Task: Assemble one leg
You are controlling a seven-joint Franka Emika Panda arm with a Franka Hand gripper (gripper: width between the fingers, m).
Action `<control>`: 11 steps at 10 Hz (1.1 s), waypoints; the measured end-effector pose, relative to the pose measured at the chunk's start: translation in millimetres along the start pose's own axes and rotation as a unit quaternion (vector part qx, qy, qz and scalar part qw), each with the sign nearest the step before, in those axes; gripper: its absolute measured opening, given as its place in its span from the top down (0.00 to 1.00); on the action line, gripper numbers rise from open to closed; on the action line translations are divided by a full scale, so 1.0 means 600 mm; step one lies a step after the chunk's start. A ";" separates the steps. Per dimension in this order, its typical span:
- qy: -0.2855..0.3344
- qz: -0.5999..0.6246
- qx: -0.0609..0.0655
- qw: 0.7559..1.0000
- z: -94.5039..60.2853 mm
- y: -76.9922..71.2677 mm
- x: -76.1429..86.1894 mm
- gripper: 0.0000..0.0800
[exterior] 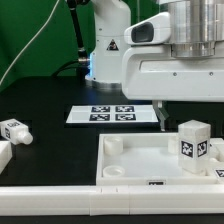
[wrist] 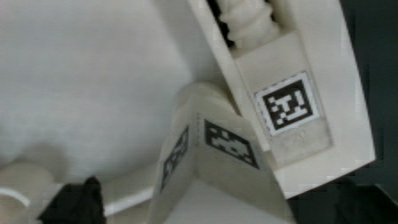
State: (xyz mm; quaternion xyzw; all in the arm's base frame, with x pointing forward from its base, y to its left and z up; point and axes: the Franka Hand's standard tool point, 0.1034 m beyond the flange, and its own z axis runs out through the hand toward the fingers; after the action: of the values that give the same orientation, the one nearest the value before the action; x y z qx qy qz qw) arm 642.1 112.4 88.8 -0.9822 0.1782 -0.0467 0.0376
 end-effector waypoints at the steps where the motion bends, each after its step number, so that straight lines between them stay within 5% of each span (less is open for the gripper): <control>1: -0.004 -0.067 -0.001 0.998 -0.003 -0.002 0.002 0.19; 10: -0.001 -0.328 -0.004 0.945 -0.005 0.000 0.006 0.19; 11: -0.001 -0.326 -0.004 0.945 -0.005 0.001 0.007 0.30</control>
Offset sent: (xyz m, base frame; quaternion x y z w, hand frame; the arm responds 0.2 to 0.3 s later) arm 0.0037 0.0079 0.0013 0.0095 -0.0111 -0.2302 0.9730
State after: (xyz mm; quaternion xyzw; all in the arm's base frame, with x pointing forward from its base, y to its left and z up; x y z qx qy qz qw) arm 645.4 110.2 92.3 -0.9868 -0.1513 -0.0550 0.0162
